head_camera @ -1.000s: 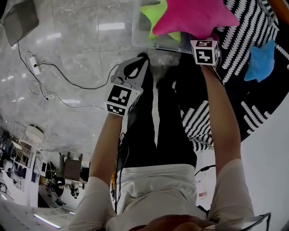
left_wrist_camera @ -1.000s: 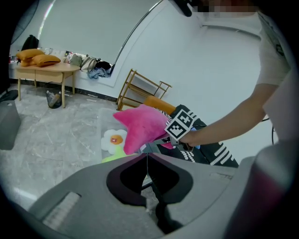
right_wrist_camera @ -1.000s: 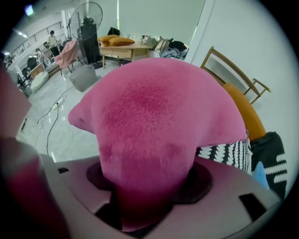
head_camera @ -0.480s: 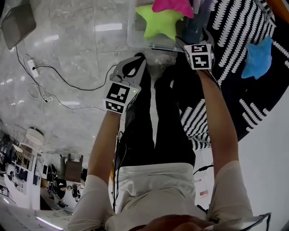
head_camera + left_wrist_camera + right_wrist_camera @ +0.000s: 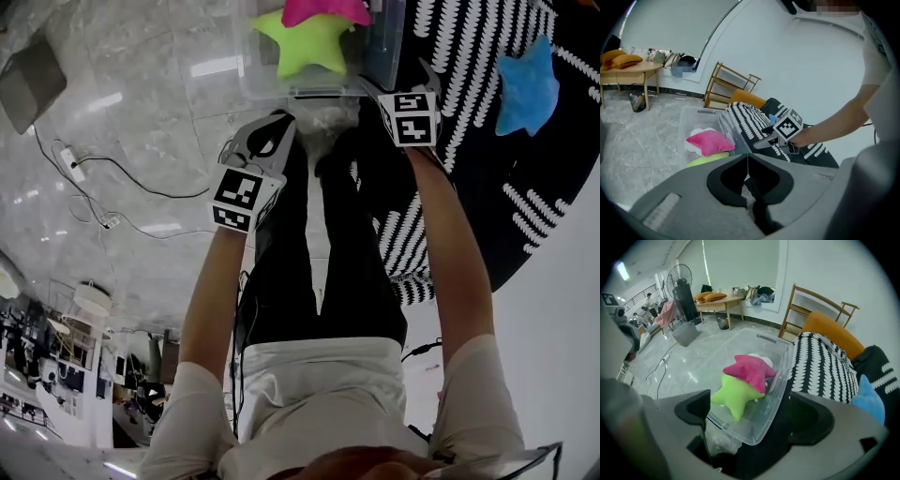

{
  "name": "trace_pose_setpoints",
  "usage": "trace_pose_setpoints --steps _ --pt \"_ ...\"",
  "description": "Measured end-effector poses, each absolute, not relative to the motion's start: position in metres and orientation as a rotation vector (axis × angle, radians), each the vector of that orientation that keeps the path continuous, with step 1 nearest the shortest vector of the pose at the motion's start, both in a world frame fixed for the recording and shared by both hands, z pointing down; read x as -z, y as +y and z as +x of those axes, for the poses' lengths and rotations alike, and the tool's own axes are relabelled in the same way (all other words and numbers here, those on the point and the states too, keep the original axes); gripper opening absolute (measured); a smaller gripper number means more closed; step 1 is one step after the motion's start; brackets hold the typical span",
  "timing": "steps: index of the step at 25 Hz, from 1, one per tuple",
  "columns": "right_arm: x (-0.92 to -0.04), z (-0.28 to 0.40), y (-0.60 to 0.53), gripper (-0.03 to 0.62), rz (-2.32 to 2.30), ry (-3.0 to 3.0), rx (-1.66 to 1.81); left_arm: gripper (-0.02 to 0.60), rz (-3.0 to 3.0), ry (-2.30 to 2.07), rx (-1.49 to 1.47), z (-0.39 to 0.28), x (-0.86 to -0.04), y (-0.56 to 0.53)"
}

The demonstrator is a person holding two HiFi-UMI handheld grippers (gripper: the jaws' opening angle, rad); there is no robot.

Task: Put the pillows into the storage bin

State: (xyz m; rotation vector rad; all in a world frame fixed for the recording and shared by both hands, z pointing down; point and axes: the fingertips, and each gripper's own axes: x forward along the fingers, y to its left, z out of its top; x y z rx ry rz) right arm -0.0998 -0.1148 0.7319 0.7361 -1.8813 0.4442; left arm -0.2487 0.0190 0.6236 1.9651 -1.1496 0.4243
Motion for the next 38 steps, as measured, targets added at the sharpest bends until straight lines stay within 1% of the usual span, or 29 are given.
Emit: trace_pose_setpoints --steps 12,19,25,31,38 --pt "-0.733 0.011 -0.117 0.512 0.919 -1.853 -0.562 0.018 1.972 -1.061 -0.475 -0.153 -0.638 0.018" --pt "-0.729 0.091 -0.119 0.512 0.996 -1.816 -0.567 0.018 2.003 -1.007 -0.472 -0.086 -0.634 0.005" --pt "-0.718 0.172 -0.139 0.512 1.149 -1.747 -0.563 0.018 2.021 -0.96 -0.462 -0.035 -0.635 -0.014" --pt "-0.723 0.248 -0.159 0.512 1.264 -1.676 -0.649 0.018 2.028 -0.947 -0.468 0.009 -0.638 -0.039" --pt "-0.744 0.29 -0.167 0.512 1.338 -1.631 -0.754 0.018 2.048 -0.952 -0.469 0.045 -0.651 -0.06"
